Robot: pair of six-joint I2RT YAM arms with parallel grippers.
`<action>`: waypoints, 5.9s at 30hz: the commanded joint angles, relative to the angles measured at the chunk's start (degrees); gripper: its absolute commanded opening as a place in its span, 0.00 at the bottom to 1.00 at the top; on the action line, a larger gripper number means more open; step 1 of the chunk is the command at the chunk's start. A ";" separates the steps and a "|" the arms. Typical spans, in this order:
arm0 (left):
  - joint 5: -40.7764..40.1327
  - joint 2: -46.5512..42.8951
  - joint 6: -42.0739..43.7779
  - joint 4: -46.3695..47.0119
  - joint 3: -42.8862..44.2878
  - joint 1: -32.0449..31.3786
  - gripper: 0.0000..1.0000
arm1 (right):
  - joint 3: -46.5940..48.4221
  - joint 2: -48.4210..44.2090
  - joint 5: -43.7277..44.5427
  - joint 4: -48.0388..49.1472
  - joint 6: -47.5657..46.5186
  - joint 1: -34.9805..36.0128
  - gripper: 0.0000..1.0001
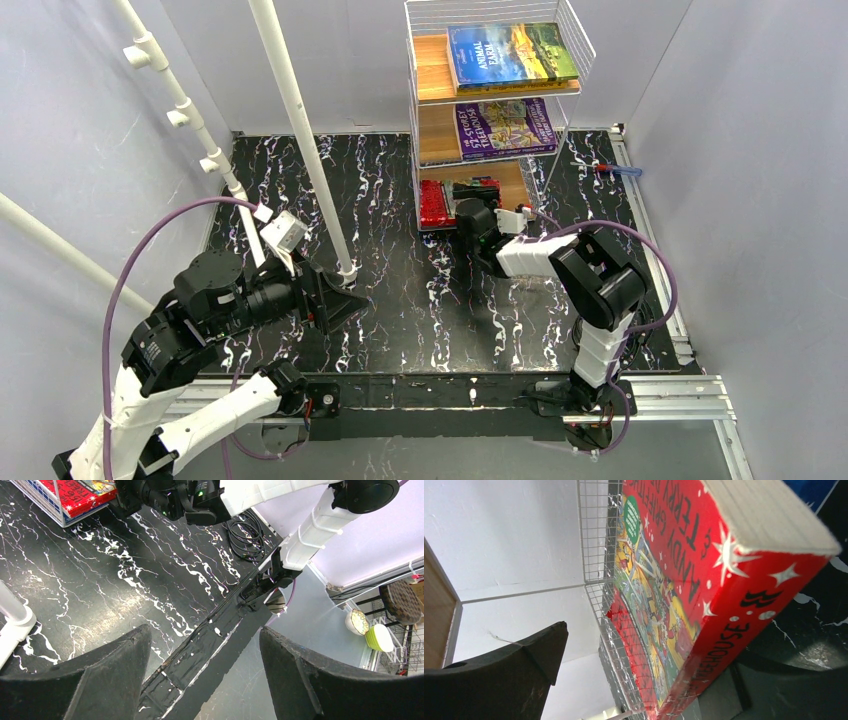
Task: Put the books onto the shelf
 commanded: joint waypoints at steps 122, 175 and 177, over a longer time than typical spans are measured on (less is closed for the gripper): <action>3.77 1.64 -0.70 3.61 -2.98 -0.15 0.77 | -2.31 -0.06 -32.10 4.22 -14.26 -8.29 0.15; 5.40 5.13 0.09 5.11 -5.13 -0.10 0.77 | -5.89 -46.38 -20.62 -52.09 -65.25 -20.63 0.86; 4.66 5.73 1.01 3.80 -5.29 -0.14 0.77 | -3.47 -50.83 -12.47 -60.54 -67.32 -20.62 0.96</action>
